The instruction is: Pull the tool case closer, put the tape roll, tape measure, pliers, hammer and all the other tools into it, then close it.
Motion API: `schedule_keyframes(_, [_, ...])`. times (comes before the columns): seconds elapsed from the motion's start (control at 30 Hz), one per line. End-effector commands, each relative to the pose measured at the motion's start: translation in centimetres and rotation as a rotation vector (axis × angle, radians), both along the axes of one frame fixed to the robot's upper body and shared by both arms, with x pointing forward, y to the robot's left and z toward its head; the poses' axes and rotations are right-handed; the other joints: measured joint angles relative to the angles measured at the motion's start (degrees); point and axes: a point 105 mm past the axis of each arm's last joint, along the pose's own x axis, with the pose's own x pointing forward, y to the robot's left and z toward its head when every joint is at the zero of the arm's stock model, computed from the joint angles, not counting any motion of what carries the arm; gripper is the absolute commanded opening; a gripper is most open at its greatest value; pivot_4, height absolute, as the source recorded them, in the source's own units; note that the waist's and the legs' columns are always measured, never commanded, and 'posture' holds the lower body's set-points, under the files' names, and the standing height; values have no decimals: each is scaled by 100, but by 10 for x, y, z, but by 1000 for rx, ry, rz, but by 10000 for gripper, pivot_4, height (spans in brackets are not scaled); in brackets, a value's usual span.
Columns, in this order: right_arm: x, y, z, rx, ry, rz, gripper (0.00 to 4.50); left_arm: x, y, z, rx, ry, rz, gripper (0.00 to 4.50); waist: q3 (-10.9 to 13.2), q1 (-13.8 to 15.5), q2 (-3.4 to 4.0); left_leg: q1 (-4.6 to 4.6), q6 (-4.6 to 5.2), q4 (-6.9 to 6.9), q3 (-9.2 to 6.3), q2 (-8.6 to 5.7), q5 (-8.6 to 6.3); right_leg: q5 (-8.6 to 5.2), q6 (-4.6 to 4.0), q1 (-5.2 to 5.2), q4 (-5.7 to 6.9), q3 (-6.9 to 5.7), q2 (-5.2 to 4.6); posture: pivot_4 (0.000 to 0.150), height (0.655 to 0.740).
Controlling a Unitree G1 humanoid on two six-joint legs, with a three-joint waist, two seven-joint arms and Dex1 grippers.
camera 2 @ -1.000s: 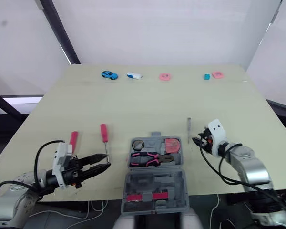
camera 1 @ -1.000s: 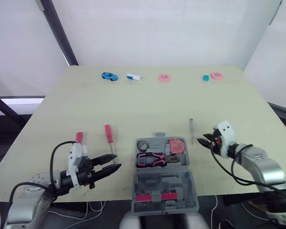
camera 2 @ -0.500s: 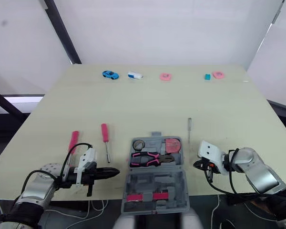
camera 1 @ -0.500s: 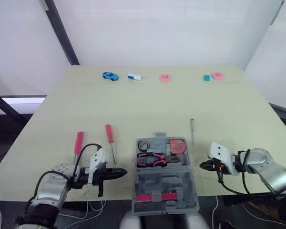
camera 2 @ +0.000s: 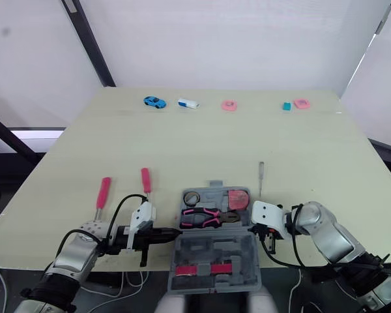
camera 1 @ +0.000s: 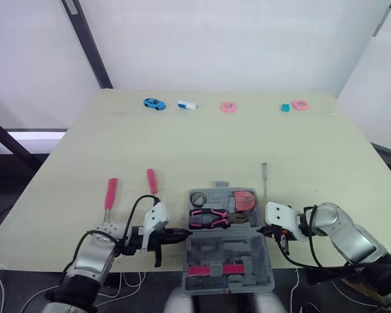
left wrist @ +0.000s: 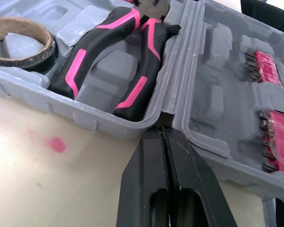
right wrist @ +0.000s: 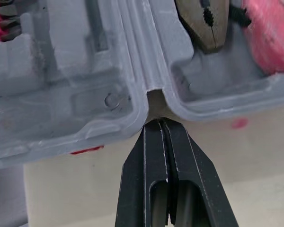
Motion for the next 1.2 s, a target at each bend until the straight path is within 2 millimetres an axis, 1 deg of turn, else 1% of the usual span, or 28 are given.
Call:
schedule_keyframes(0.03, [-2,14,3,21,-11,46,0,2,-11,8,-18,-39,-35,644,0,-6,-1,1,0,6,-2,1,0,1,1,5,0,-2,0,1500,7400])
schedule_keyframes(0.33, [0,17,4,24,-10,45,0,5,-7,8,-8,-46,-12,644,-2,-14,-2,2,0,17,-4,2,0,2,3,9,4,-3,1,1500,7400])
schedule_keyframes(0.53, [12,19,7,34,-27,17,0,12,-6,10,-1,-54,-3,644,-2,-25,-3,2,0,35,-5,6,0,3,2,9,16,-3,6,1500,7400])
schedule_keyframes(0.7, [26,18,9,27,-55,-8,0,23,-7,14,5,-70,6,644,-2,-21,-3,3,0,56,-6,7,0,2,1,9,39,-2,6,1500,7400])
schedule_keyframes(0.9, [32,18,8,24,-62,-17,0,31,-7,15,11,-80,7,644,-2,-16,-3,3,0,60,-5,6,0,3,1,8,48,1,6,1500,7400])
schedule_keyframes(1.2, [44,11,7,10,-80,-48,0,40,-9,16,14,-91,0,644,-2,-8,-3,3,0,64,-5,6,0,3,1,8,55,1,6,1500,7400])
